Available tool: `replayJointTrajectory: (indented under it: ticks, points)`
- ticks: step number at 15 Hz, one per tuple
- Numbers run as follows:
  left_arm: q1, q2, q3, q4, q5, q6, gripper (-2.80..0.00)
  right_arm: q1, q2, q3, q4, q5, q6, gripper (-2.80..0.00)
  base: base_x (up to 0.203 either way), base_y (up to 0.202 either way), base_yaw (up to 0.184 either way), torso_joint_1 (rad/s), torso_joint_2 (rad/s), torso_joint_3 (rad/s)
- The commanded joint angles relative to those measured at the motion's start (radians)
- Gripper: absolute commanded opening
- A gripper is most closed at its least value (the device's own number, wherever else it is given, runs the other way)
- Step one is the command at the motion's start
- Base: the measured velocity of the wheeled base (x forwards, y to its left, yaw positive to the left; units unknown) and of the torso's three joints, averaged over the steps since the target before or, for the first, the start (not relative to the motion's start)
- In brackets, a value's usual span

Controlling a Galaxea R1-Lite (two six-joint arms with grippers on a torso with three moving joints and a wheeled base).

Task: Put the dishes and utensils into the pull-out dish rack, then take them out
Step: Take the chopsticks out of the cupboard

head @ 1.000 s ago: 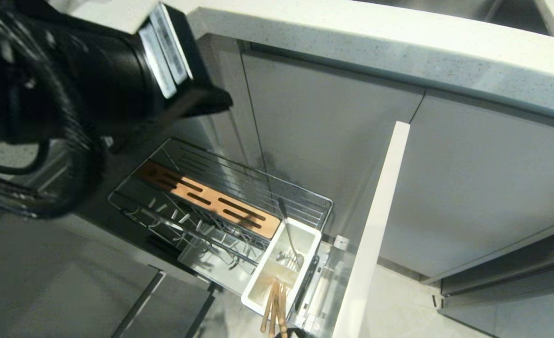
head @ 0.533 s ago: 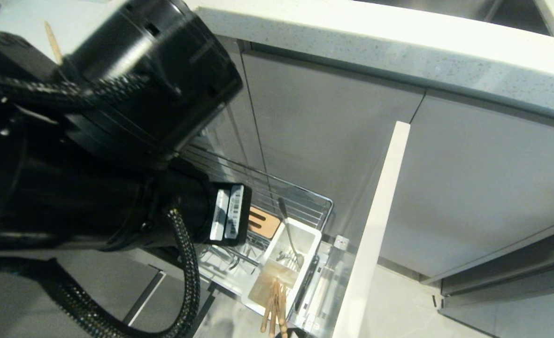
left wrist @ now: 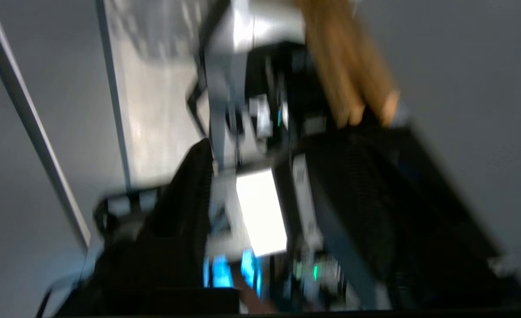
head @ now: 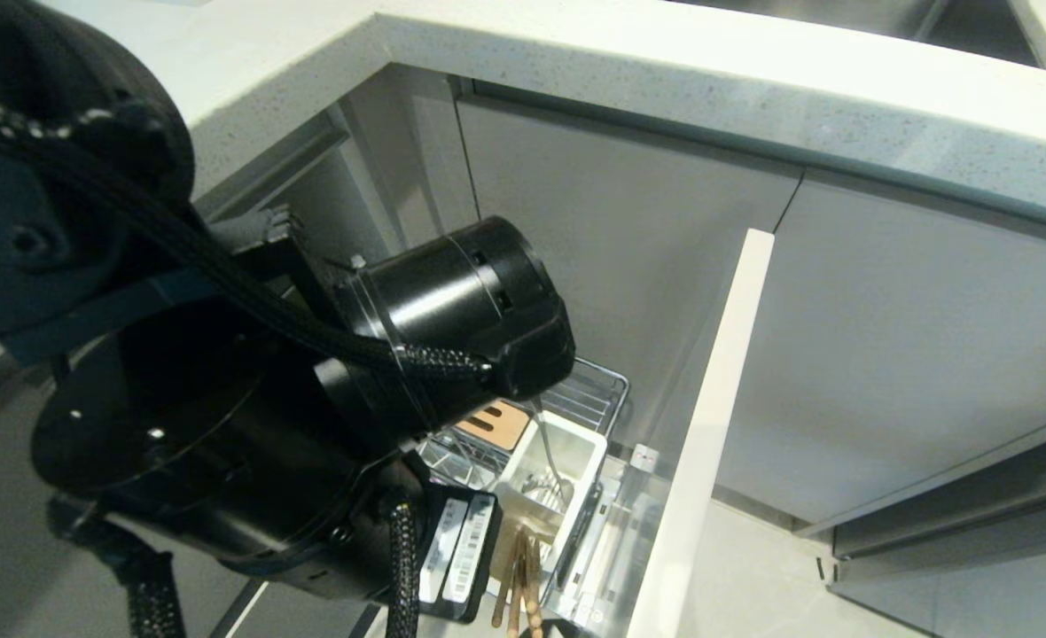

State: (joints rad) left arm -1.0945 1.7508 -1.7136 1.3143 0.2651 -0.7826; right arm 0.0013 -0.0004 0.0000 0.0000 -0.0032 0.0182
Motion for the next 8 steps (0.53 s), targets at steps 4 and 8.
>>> replayJointTrajectory:
  ticks: [4, 8]
  points:
    - [0.006, 0.100, 0.003, 0.052, -0.081, -0.007, 0.00, 0.000, 0.000, 0.002, 0.000, 0.000, 0.000, -2.80, 0.000, 0.000, 0.000, 0.000, 0.00, 0.000]
    - [0.043, 0.162, 0.003, 0.028, -0.083, -0.008, 0.00, 0.000, 0.000, 0.002, 0.000, 0.000, 0.000, -2.80, 0.000, 0.000, 0.000, 0.000, 0.00, 0.000]
